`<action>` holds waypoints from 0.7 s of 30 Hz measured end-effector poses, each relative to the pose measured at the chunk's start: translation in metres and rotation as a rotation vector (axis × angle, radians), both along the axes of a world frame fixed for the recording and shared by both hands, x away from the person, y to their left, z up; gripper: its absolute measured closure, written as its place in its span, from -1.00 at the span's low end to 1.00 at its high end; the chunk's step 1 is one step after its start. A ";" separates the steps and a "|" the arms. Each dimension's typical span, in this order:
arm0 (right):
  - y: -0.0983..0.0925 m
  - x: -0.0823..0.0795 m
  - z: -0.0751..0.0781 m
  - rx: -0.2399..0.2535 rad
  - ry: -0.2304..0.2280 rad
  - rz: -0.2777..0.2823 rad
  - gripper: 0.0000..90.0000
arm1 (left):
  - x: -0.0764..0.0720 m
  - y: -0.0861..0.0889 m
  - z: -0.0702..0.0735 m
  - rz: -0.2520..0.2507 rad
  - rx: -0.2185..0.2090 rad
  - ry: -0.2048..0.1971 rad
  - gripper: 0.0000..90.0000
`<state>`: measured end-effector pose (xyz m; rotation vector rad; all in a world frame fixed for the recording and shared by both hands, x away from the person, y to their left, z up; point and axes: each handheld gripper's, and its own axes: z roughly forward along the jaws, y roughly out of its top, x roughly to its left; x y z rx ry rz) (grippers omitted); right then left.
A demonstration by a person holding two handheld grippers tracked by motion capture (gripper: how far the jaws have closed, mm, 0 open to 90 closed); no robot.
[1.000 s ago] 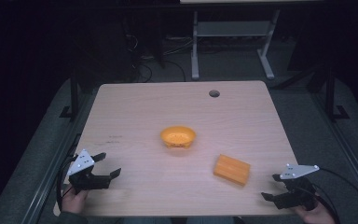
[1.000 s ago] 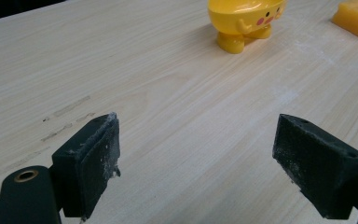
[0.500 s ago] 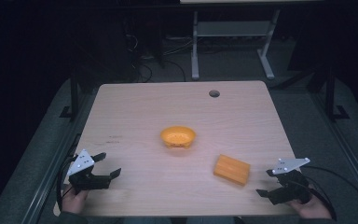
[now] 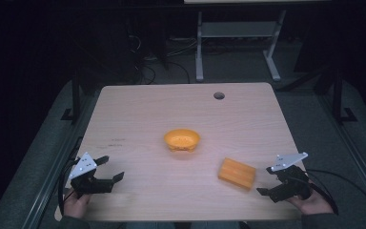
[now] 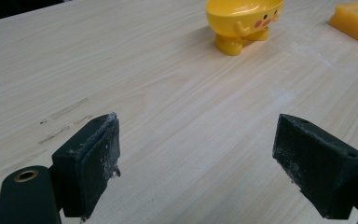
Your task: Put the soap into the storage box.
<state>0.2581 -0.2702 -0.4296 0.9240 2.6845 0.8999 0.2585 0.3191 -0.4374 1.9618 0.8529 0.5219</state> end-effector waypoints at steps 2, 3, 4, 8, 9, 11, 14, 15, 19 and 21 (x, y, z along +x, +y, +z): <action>0.003 0.001 0.002 -0.006 0.002 0.003 -0.63 | 0.000 0.000 0.000 0.000 -0.001 -0.001 -0.68; 0.004 0.002 0.003 -0.011 -0.004 0.012 -0.63 | 0.000 0.000 0.000 0.004 -0.007 0.003 -0.68; 0.006 0.002 0.004 -0.012 0.002 0.012 -0.63 | 0.000 0.000 0.000 0.002 -0.004 0.003 -0.68; 0.010 0.007 0.008 -0.023 -0.005 0.032 -0.63 | 0.000 -0.001 0.000 0.003 -0.012 0.000 -0.68; 0.012 0.008 0.009 -0.023 -0.005 0.037 -0.63 | 0.000 -0.001 0.000 0.001 -0.009 -0.004 -0.68; 0.015 0.010 0.011 -0.022 -0.004 0.041 -0.63 | 0.000 -0.001 0.000 0.000 -0.010 -0.002 -0.68; 0.019 0.013 0.013 -0.023 -0.003 0.053 -0.63 | 0.000 -0.001 0.000 -0.001 -0.010 -0.003 -0.68; 0.022 0.016 0.013 -0.032 -0.006 0.065 -0.63 | 0.000 -0.001 0.000 -0.001 -0.010 -0.003 -0.68; 0.027 0.019 0.014 -0.033 -0.001 0.071 -0.63 | 0.000 -0.001 0.000 -0.001 -0.010 -0.004 -0.68; 0.030 0.021 0.015 -0.041 -0.001 0.078 -0.63 | 0.000 -0.001 0.000 -0.001 -0.010 -0.003 -0.68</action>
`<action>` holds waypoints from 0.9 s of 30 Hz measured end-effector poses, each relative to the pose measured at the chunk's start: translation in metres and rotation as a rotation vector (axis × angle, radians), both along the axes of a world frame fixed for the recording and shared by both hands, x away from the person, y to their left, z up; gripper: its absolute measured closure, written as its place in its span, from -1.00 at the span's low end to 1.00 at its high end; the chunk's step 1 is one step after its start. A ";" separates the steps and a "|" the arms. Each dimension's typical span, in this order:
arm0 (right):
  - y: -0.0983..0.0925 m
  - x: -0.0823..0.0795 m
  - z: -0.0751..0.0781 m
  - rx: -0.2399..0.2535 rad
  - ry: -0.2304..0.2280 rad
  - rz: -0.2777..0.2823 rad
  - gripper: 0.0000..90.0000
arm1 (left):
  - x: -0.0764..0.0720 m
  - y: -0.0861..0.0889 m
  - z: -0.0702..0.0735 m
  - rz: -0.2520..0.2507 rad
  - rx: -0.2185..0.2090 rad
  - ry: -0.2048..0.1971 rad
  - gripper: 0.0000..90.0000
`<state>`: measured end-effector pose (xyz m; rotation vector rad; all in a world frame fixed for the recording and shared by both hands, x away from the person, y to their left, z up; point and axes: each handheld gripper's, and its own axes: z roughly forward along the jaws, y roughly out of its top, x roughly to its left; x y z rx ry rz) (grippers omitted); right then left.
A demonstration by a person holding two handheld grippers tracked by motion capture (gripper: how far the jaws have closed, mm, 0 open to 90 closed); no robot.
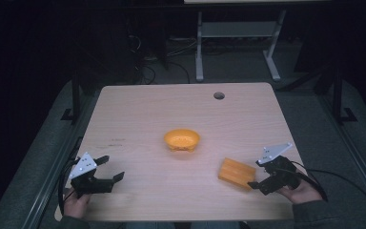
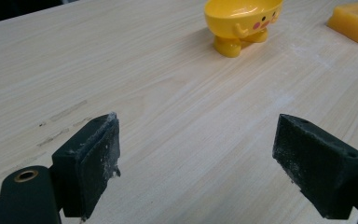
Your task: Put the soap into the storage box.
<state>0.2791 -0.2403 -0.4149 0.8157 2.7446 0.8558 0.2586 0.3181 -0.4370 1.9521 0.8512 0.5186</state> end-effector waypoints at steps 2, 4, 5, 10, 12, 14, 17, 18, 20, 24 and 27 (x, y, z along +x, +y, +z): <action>0.003 0.002 0.000 0.002 0.003 0.009 -0.64 | 0.000 0.000 0.000 0.000 0.000 0.000 -0.68; 0.007 0.005 0.000 -0.004 0.005 0.016 -0.64 | 0.000 0.000 0.000 -0.001 0.000 -0.001 -0.68; 0.009 0.006 0.000 -0.007 0.005 0.018 -0.64 | 0.000 0.000 0.000 -0.001 -0.001 -0.001 -0.68; 0.015 0.010 0.000 -0.015 0.004 0.033 -0.64 | 0.000 0.000 0.000 -0.001 0.001 0.000 -0.68; 0.018 0.013 0.000 -0.025 0.001 0.041 -0.65 | 0.000 0.001 0.001 -0.002 0.004 0.002 -0.68; 0.020 0.014 -0.001 -0.031 0.005 0.047 -0.65 | 0.000 0.000 0.001 -0.002 0.001 0.000 -0.68; 0.023 0.016 -0.002 -0.033 0.005 0.054 -0.65 | 0.000 0.000 0.001 -0.002 0.001 0.002 -0.68; 0.024 0.017 -0.003 -0.036 0.006 0.059 -0.65 | 0.000 0.000 0.001 -0.003 0.001 0.002 -0.68; 0.026 0.019 -0.005 -0.041 0.009 0.062 -0.65 | 0.000 0.000 0.000 -0.003 0.000 0.002 -0.68; 0.030 0.021 -0.008 -0.059 0.012 0.072 -0.65 | 0.000 -0.001 0.000 -0.004 -0.001 0.004 -0.68; 0.034 0.024 -0.011 -0.059 0.016 0.078 -0.65 | 0.000 -0.001 0.000 -0.004 -0.001 0.003 -0.68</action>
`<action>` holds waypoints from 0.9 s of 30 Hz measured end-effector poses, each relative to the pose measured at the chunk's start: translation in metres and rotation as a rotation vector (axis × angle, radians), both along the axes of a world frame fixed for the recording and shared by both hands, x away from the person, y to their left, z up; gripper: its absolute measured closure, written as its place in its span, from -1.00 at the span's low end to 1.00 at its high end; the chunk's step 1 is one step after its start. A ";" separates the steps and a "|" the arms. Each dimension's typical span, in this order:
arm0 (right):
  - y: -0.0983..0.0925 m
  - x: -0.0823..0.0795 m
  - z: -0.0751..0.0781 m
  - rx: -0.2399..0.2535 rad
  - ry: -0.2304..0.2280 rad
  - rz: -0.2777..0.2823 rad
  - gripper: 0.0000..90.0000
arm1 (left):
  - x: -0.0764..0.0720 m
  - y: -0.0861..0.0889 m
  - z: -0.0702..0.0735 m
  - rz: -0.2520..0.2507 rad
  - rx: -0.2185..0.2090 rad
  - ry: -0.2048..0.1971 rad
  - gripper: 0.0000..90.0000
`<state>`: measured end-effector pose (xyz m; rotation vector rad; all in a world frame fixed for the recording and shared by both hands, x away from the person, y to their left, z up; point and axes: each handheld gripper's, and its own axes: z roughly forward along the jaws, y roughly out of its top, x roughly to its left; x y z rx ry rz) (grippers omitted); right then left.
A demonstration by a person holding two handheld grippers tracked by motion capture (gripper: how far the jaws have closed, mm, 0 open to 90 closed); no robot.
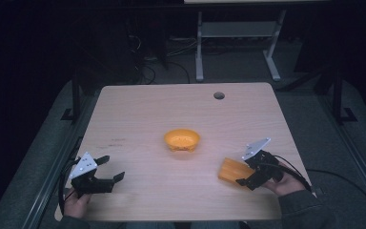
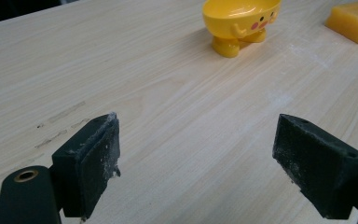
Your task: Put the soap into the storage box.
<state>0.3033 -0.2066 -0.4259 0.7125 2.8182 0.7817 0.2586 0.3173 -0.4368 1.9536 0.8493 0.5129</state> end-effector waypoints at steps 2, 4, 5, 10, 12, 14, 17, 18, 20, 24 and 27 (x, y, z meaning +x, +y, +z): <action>0.001 0.000 -0.001 0.003 0.006 0.002 -0.65 | 0.000 0.000 0.000 0.000 -0.001 0.000 -0.68; 0.003 0.002 -0.003 -0.005 0.008 0.006 -0.65 | 0.000 0.000 0.000 0.000 -0.001 0.000 -0.68; 0.004 0.003 -0.003 -0.007 0.010 0.006 -0.65 | 0.000 0.000 0.000 0.000 -0.002 0.001 -0.68; 0.007 0.005 -0.006 -0.020 0.022 0.007 -0.65 | 0.000 0.000 0.000 -0.001 0.000 0.001 -0.68; 0.008 0.007 -0.008 -0.026 0.024 0.011 -0.65 | 0.000 0.000 0.000 -0.002 -0.001 0.000 -0.68; 0.010 0.007 -0.009 -0.031 0.031 0.011 -0.65 | 0.000 0.000 0.000 -0.002 -0.001 0.001 -0.68; 0.012 0.009 -0.012 -0.047 0.042 0.011 -0.65 | 0.000 0.000 0.000 -0.002 -0.002 0.001 -0.68; 0.013 0.009 -0.013 -0.054 0.044 0.011 -0.65 | 0.000 0.000 0.000 -0.003 0.000 0.001 -0.68; 0.014 0.010 -0.015 -0.059 0.044 0.020 -0.65 | 0.000 0.000 0.000 -0.003 -0.001 0.001 -0.68; 0.017 0.011 -0.017 -0.062 0.056 0.017 -0.65 | 0.000 0.000 0.000 -0.003 -0.002 0.001 -0.68; 0.018 0.012 -0.019 -0.075 0.056 0.022 -0.65 | 0.000 0.000 0.000 -0.003 -0.002 0.001 -0.68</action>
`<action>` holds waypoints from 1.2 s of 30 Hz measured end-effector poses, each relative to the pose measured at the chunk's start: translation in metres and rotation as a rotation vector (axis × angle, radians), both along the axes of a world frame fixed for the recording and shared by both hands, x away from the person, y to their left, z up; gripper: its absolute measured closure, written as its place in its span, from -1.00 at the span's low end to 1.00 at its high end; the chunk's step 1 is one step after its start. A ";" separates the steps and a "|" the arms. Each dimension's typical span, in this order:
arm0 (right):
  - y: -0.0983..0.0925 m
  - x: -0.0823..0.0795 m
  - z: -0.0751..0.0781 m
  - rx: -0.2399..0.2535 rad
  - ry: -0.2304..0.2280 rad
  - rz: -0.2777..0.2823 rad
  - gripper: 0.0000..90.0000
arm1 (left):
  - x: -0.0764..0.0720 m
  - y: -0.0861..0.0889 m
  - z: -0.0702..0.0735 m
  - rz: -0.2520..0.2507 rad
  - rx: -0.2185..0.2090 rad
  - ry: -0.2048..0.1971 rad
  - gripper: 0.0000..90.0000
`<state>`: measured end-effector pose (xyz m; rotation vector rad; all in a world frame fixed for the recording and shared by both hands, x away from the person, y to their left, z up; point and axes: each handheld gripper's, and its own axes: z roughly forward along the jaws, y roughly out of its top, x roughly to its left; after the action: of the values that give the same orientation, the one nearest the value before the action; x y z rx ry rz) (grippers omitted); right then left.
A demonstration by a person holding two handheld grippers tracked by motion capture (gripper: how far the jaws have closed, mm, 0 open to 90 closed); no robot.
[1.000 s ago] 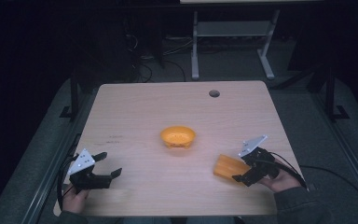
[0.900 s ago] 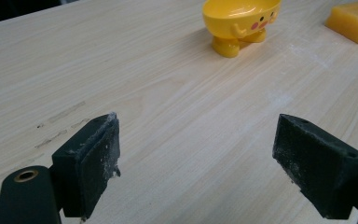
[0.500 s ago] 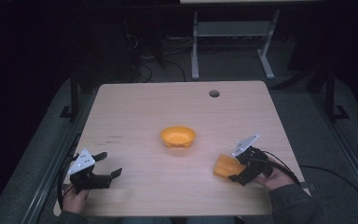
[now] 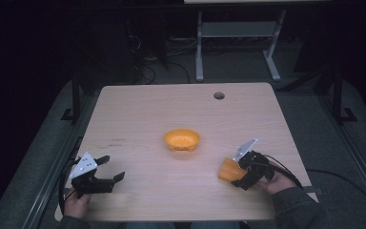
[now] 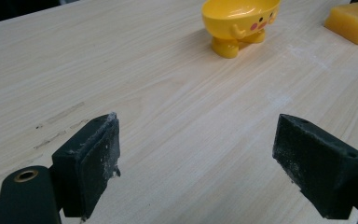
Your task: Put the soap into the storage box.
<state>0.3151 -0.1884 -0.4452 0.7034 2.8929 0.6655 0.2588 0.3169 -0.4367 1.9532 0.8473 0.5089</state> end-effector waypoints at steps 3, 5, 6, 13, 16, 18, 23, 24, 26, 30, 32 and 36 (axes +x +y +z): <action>0.001 0.001 -0.002 -0.009 0.001 0.005 -0.65 | 0.000 0.000 0.000 0.001 -0.002 0.000 -0.68; 0.002 0.001 -0.003 -0.008 0.005 0.005 -0.65 | 0.000 0.000 0.000 0.002 -0.001 0.000 -0.68; 0.002 0.002 -0.004 -0.010 0.006 0.005 -0.65 | 0.000 0.000 0.000 0.001 -0.001 0.000 -0.68; 0.005 0.003 -0.007 -0.017 0.012 0.004 -0.64 | 0.000 0.000 0.000 0.001 -0.001 0.001 -0.68; 0.005 0.003 -0.008 -0.024 0.007 0.006 -0.59 | 0.000 0.001 0.000 0.000 0.000 0.000 -0.68; 0.005 0.004 -0.008 -0.024 0.005 0.006 -0.58 | 0.000 0.001 0.000 0.001 -0.001 0.000 -0.68; 0.006 0.004 -0.009 -0.029 0.004 0.011 -0.58 | 0.000 0.000 0.000 0.000 -0.001 0.000 -0.68; 0.006 0.004 -0.009 -0.027 0.011 0.007 -0.58 | 0.000 0.000 0.000 0.000 -0.002 0.000 -0.68; 0.006 0.005 -0.009 -0.026 0.011 0.010 -0.57 | 0.000 0.001 0.000 0.000 -0.002 -0.001 -0.68; 0.006 0.004 -0.008 -0.030 0.008 0.017 -0.55 | 0.000 0.001 0.001 0.001 0.000 -0.003 -0.68; 0.006 0.005 -0.008 -0.032 0.010 0.022 -0.55 | 0.000 0.002 0.001 -0.001 0.005 -0.003 -0.68; 0.007 0.005 -0.006 -0.035 0.013 0.034 -0.55 | 0.000 0.002 0.001 -0.001 0.003 -0.003 -0.68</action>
<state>0.3197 -0.1814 -0.4515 0.6578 2.9276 0.6144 0.2593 0.3190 -0.4357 1.9546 0.8443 0.5132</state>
